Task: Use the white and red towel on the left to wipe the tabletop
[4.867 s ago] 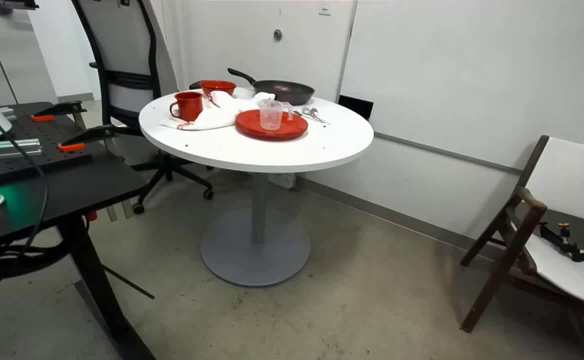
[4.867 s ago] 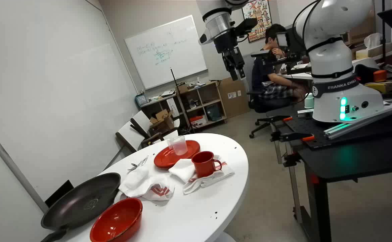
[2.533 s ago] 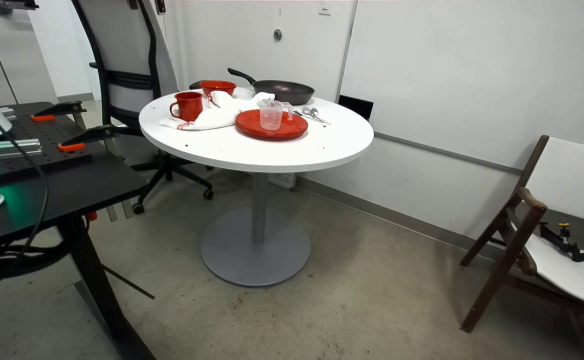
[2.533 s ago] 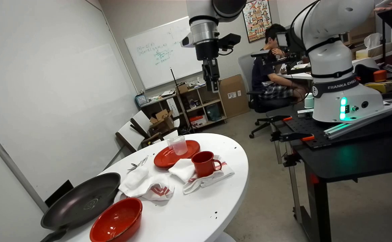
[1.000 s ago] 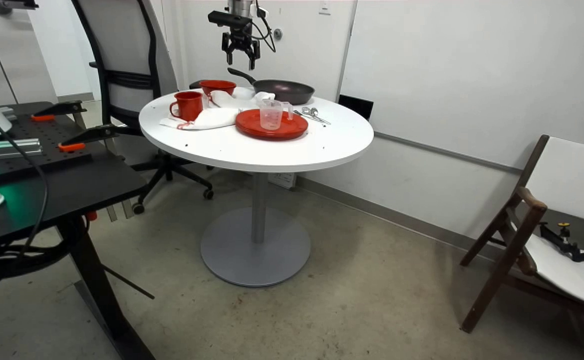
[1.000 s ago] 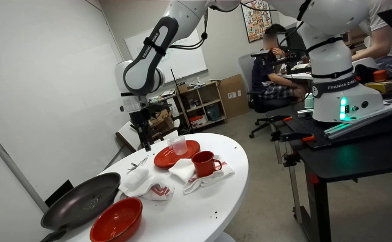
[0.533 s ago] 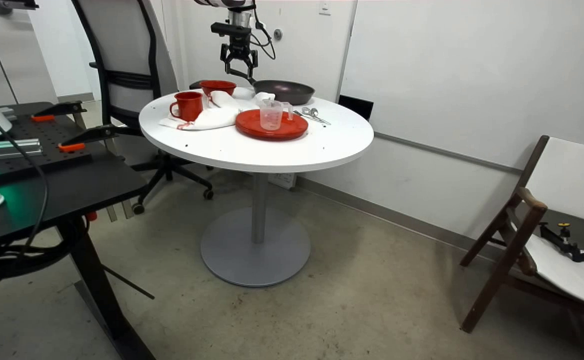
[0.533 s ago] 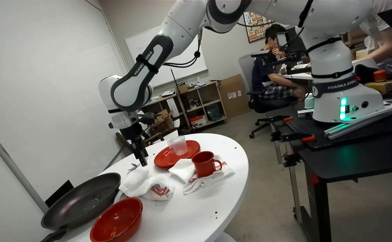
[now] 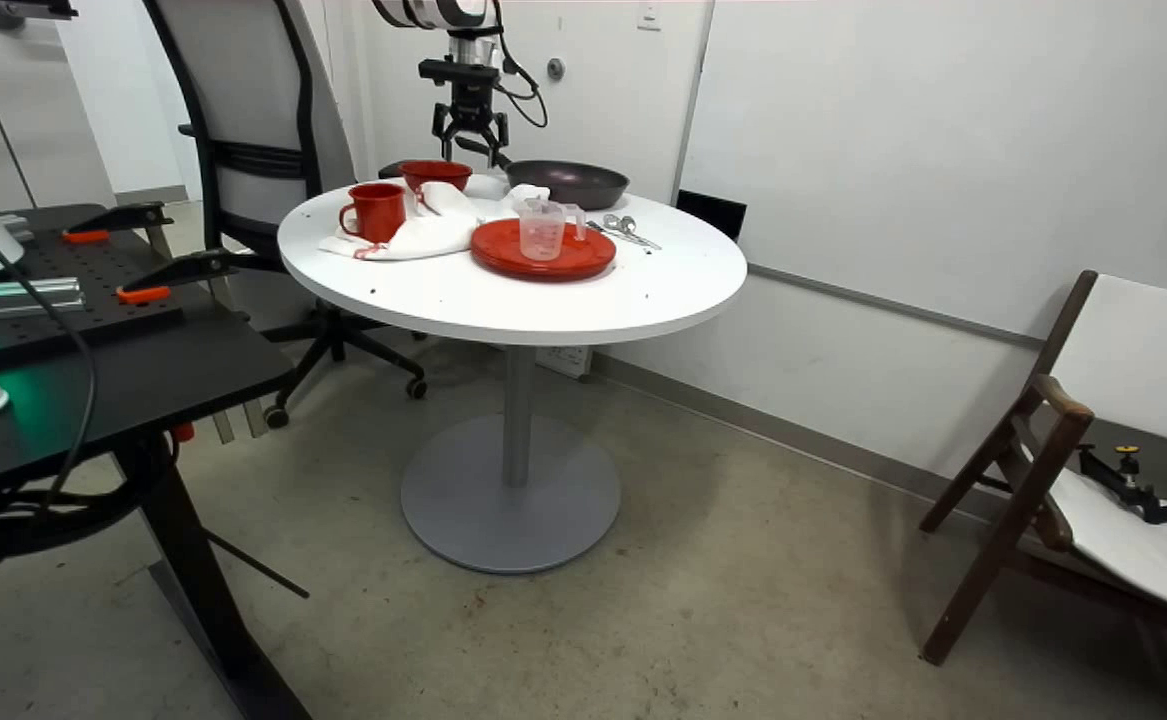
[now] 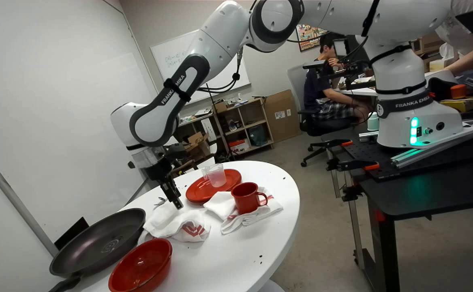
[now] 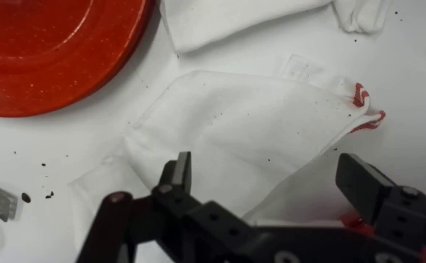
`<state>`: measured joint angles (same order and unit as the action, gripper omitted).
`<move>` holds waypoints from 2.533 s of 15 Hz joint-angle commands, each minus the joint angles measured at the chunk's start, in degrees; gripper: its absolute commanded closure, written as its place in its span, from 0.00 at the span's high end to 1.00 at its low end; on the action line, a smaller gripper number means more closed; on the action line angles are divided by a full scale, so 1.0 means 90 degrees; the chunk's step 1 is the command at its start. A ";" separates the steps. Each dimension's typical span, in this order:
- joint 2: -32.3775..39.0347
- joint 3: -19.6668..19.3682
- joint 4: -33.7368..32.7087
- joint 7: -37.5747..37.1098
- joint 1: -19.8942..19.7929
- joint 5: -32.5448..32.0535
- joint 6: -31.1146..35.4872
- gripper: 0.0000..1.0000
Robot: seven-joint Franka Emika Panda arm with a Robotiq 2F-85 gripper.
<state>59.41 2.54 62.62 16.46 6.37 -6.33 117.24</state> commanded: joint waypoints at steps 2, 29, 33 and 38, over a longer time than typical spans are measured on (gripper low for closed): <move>0.0169 -0.0012 -0.0139 0.0501 -0.0052 -0.0334 -0.0279 1.00; 0.0453 0.0301 0.0752 0.0582 -0.0245 -0.0211 0.1182 0.48; 0.0464 0.0313 0.0785 0.0577 -0.0240 -0.0213 0.1210 0.16; 0.0458 0.0337 0.0799 0.0576 -0.0241 -0.0205 0.1190 0.00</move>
<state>63.68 5.03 68.84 21.67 4.69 -8.42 127.00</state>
